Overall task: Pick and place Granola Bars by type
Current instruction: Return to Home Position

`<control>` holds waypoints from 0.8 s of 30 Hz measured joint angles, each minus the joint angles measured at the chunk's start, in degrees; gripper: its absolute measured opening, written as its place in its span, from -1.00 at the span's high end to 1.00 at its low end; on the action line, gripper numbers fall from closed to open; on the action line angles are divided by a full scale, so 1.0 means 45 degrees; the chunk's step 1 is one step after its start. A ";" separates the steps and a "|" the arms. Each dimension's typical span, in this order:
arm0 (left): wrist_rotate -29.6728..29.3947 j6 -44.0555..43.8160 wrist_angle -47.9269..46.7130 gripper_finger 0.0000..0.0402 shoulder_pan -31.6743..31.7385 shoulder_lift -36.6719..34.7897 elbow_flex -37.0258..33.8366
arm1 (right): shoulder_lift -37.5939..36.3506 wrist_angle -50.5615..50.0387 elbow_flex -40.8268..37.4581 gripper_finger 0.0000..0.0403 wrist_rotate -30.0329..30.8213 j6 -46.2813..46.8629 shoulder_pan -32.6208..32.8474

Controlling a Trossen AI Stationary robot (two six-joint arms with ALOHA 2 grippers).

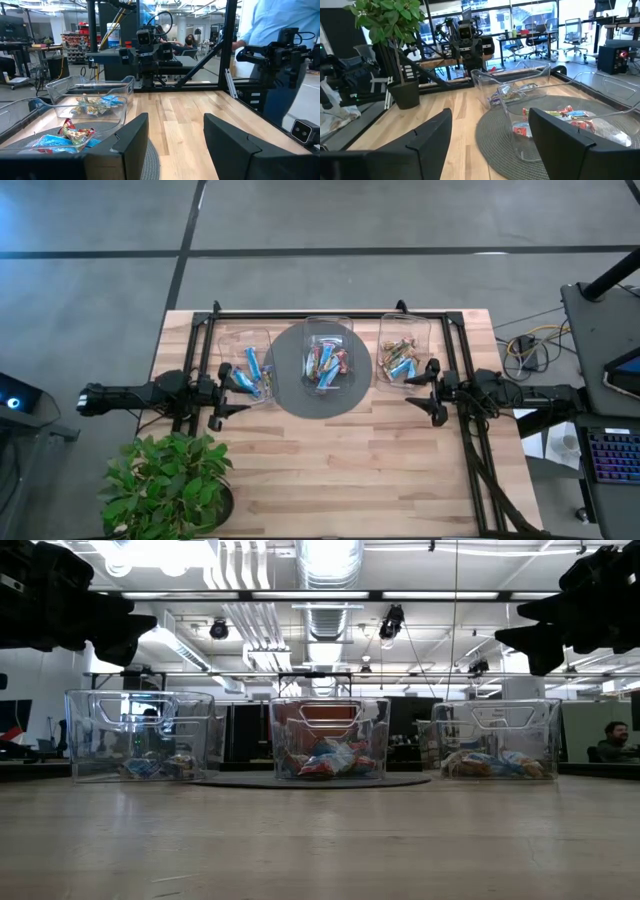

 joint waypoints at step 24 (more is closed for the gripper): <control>0.0005 0.0000 -0.0006 0.13 0.0000 0.0000 0.0010 | 0.0000 -0.0001 0.0000 -0.28 0.0000 0.0005 0.0000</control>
